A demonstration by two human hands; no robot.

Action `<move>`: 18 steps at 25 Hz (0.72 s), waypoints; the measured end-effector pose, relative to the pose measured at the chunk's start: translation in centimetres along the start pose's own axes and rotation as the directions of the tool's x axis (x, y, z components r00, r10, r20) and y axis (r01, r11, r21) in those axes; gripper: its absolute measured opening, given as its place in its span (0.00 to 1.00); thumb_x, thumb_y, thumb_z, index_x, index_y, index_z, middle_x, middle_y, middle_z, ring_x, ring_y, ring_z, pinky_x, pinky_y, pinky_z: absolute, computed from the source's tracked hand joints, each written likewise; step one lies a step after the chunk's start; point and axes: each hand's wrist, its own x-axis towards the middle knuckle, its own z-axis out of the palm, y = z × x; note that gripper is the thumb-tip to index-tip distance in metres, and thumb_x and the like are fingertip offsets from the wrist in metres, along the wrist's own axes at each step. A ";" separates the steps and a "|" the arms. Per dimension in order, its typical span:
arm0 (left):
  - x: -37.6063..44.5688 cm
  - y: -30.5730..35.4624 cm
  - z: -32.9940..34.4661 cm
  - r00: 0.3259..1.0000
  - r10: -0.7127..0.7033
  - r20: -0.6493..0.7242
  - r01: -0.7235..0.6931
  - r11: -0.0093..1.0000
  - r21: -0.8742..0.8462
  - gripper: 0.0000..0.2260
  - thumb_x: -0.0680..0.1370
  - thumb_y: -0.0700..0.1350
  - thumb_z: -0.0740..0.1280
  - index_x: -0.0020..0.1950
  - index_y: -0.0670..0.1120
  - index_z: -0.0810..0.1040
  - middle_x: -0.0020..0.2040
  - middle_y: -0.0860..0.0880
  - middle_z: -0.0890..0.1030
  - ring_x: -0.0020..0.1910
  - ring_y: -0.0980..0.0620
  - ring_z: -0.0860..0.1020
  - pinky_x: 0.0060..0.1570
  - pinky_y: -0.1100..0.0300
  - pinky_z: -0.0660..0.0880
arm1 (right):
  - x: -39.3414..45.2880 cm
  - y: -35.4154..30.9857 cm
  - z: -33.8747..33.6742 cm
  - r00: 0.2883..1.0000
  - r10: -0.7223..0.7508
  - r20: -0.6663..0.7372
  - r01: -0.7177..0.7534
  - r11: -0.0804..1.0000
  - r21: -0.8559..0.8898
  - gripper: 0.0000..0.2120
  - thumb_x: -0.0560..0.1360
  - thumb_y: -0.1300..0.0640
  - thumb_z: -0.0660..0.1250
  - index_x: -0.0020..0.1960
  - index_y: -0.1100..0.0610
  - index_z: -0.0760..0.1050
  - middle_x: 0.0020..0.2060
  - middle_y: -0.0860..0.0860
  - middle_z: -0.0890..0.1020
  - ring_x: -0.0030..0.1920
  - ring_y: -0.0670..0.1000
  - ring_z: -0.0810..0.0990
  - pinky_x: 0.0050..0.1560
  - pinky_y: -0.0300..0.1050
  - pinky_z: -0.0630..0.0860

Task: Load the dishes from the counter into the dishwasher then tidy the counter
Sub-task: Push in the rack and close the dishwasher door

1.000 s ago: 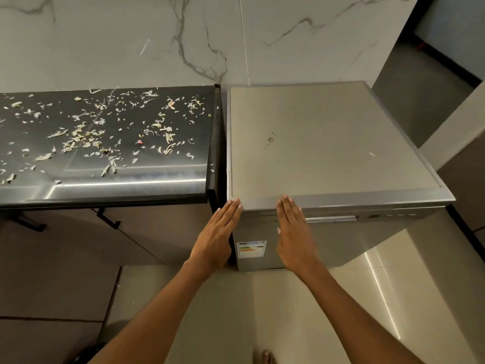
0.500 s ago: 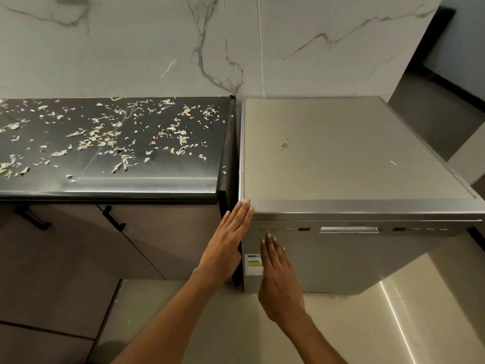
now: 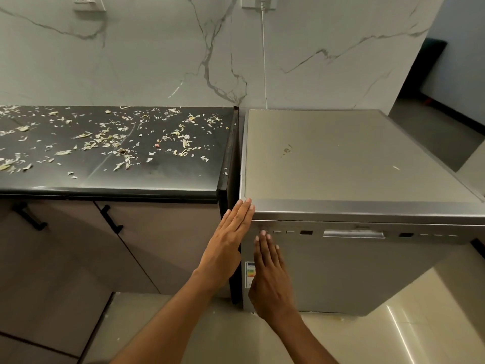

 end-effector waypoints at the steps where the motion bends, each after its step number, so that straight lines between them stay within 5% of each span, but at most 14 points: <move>1: 0.0 0.0 0.0 1.000 -0.002 -0.005 0.002 1.000 0.002 0.49 0.65 0.19 0.61 0.81 0.45 0.48 0.82 0.50 0.47 0.80 0.51 0.43 0.78 0.48 0.52 | 0.0 0.0 0.2 1.000 -0.003 -0.014 0.003 1.000 -0.002 0.52 0.64 0.61 0.73 0.81 0.63 0.50 0.81 0.60 0.51 0.81 0.57 0.46 0.75 0.54 0.51; 8: -0.1 0.1 0.7 0.999 -0.009 -0.051 0.009 1.000 -0.006 0.49 0.64 0.19 0.59 0.81 0.45 0.49 0.82 0.50 0.48 0.80 0.50 0.44 0.78 0.49 0.51 | 0.2 0.3 1.7 0.991 -0.022 -0.129 0.016 0.999 -0.049 0.36 0.72 0.61 0.50 0.80 0.64 0.52 0.81 0.60 0.50 0.81 0.58 0.50 0.76 0.56 0.51; 18: -0.2 0.3 1.0 0.998 -0.015 -0.068 0.017 1.000 0.024 0.49 0.63 0.19 0.58 0.81 0.43 0.50 0.82 0.48 0.48 0.81 0.49 0.45 0.78 0.47 0.52 | 0.0 0.5 1.3 0.989 -0.049 -0.142 0.041 0.997 -0.059 0.34 0.73 0.60 0.46 0.79 0.65 0.56 0.80 0.60 0.54 0.80 0.59 0.53 0.76 0.55 0.53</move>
